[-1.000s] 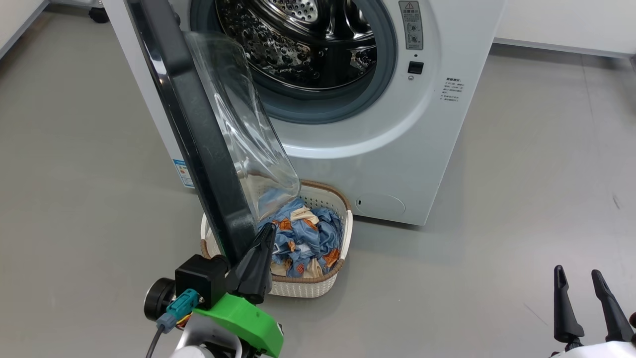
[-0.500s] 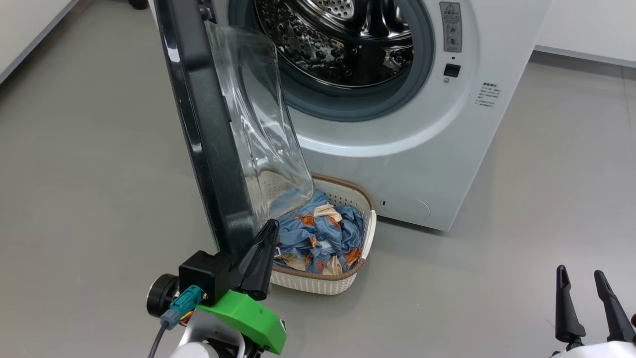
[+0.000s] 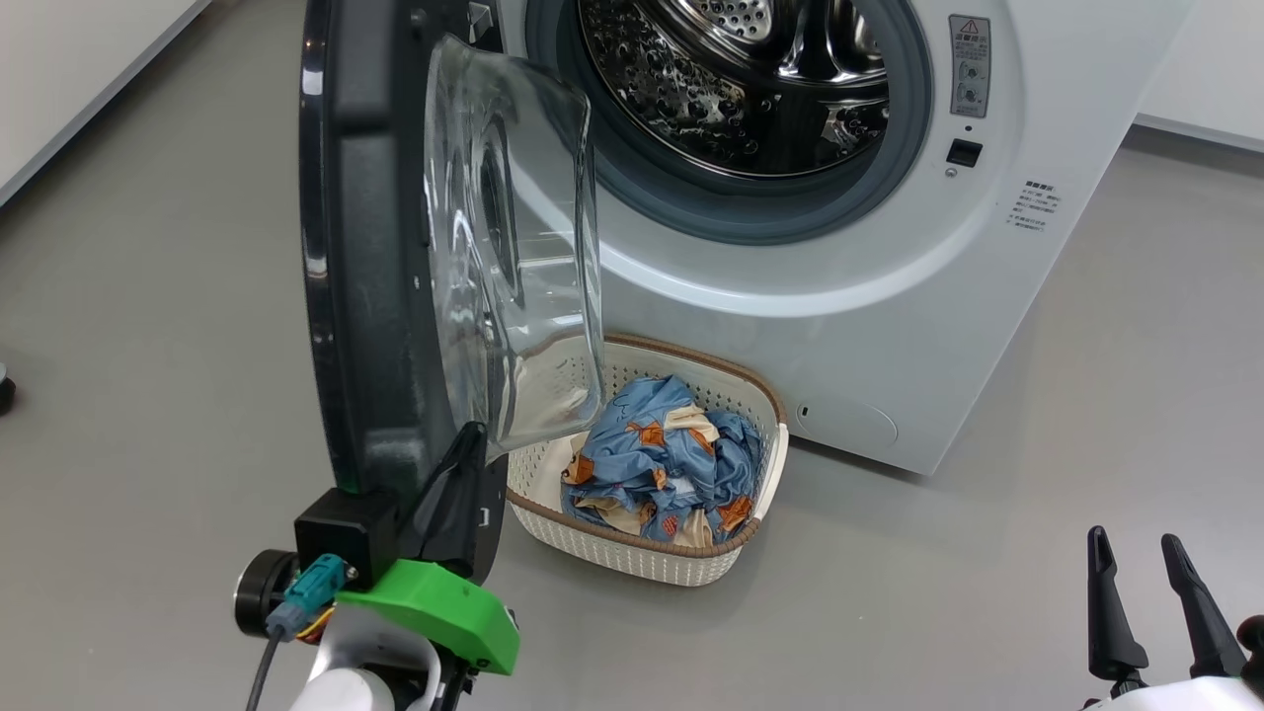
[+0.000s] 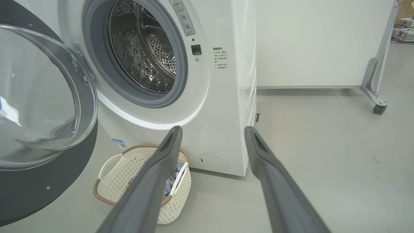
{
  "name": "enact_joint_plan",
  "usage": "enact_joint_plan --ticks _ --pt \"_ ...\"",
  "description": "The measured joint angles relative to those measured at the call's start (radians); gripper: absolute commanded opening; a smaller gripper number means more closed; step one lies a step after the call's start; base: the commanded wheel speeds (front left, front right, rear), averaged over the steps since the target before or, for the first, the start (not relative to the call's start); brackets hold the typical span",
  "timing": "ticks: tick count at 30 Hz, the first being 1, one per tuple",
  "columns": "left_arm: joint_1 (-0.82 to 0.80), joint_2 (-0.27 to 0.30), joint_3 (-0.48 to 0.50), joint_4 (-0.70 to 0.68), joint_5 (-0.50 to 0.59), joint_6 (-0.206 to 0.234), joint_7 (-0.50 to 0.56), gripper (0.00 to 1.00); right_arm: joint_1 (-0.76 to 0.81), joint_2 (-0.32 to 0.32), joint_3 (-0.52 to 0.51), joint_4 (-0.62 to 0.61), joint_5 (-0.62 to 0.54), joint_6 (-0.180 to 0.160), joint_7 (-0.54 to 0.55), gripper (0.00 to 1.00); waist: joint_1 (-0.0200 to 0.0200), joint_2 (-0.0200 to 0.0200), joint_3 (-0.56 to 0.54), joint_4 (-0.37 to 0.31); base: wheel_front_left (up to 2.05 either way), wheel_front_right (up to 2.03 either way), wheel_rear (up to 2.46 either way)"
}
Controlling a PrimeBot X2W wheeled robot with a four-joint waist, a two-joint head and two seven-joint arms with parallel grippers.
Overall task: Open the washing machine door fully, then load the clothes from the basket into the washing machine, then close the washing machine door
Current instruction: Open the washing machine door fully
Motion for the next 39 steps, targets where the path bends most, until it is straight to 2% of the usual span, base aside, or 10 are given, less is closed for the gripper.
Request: enact_joint_plan --ticks 25,39 --pt "0.011 0.026 0.226 0.078 0.002 0.020 -0.041 0.00 0.000 -0.029 -0.002 0.004 0.000 0.000 0.000 1.00 0.0000 0.0000 0.001 0.020 0.00 0.00 0.00" --pt "-0.029 0.026 0.318 0.186 0.007 0.021 -0.055 0.00 0.000 -0.033 0.010 0.004 0.000 0.000 0.000 1.00 0.0000 0.0000 0.019 0.024 0.00 0.00 0.00"
